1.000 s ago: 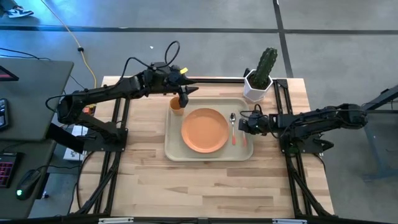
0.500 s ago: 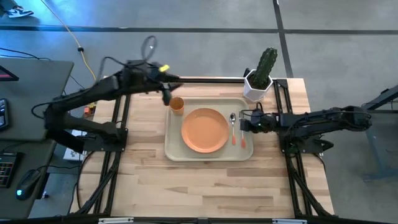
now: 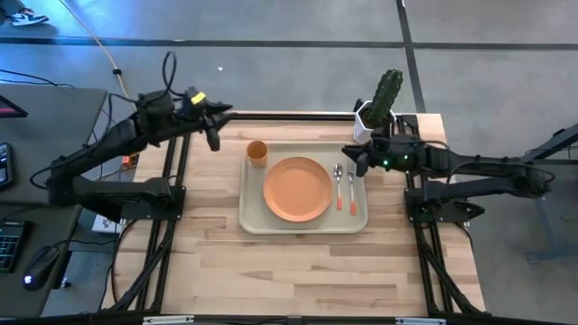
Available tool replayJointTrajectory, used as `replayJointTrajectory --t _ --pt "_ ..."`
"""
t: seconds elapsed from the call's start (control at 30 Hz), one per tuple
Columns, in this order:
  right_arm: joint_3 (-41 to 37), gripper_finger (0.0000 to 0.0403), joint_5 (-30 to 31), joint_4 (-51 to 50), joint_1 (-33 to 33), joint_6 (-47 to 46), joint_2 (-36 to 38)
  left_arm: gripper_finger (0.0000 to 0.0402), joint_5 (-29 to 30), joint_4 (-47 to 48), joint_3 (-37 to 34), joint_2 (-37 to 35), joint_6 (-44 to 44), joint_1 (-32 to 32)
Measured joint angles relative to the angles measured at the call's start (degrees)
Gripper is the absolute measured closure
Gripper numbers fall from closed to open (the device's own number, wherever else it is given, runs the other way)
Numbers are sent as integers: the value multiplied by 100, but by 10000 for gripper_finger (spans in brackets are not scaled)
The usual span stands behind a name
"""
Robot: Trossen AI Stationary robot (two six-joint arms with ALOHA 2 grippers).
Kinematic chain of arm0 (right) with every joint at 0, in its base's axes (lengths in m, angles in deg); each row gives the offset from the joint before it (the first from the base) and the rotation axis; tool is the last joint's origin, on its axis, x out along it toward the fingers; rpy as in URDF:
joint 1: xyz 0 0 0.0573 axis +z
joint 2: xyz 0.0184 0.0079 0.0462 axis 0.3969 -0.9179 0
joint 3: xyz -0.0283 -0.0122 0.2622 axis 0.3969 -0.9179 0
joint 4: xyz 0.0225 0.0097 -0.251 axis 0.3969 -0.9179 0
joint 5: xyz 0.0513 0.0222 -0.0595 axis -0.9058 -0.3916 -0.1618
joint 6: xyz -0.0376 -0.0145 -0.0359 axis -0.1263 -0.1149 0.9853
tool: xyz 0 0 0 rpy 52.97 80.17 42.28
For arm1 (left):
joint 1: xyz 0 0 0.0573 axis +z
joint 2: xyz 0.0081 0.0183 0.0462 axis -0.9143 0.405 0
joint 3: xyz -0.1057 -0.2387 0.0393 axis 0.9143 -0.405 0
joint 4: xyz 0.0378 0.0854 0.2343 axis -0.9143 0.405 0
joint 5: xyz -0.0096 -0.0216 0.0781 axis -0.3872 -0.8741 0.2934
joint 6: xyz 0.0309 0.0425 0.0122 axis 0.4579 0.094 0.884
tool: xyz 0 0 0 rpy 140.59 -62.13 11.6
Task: Pick and place plate/cup/fork/spoon on tray
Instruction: Return to Home Position
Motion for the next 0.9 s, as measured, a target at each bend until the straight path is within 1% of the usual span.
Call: replayJointTrajectory --t 0.13,0.2,0.27,0.33,0.43,0.53,0.63,0.77,0.8,0.9 --pt "697 377 -329 -65 0 1220 -237 325 -588 -995 -760 -206 -292 12" --pt "987 396 -629 -71 30 1753 -279 343 -771 -1233 -967 -340 -372 12" --pt "1263 394 -924 -78 89 2273 -283 364 -819 -1270 -1138 -520 -383 10" --pt "1528 395 -1080 -253 180 2798 -228 386 -815 -1384 -1365 -756 -426 -12" --pt "1765 401 -928 -664 296 3414 -16 397 -810 -1587 -1798 -1138 -521 -31" --pt "1688 401 -653 -796 294 3595 304 390 -809 -1827 -2206 -1457 -587 -34" --pt "1486 402 -608 -739 289 3555 668 393 -840 -2000 -2515 -1641 -636 -34" --pt "982 402 -568 -458 339 3319 982 400 -896 -2096 -2872 -1724 -638 -34" --pt "828 403 -484 -387 382 3268 1027 400 -978 -2112 -2995 -1724 -640 -34" --pt "412 403 44 -420 572 3175 1070 400 -1362 -2428 -3393 -1733 -654 -36"
